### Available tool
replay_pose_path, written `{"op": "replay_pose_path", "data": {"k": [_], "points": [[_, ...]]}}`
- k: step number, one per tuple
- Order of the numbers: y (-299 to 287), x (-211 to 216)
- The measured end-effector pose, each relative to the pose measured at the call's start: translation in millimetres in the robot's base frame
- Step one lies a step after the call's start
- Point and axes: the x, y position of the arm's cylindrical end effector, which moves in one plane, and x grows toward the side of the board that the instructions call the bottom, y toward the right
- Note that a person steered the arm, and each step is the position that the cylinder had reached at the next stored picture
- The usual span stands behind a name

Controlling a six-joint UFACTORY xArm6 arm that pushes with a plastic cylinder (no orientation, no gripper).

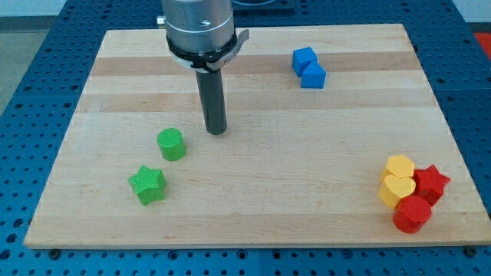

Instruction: Push the green circle parallel to the green star

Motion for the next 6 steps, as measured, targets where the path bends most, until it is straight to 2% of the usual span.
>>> {"op": "replay_pose_path", "data": {"k": [1, 3, 4, 6], "points": [[0, 10], [-3, 63], [-42, 41], [-73, -3]]}}
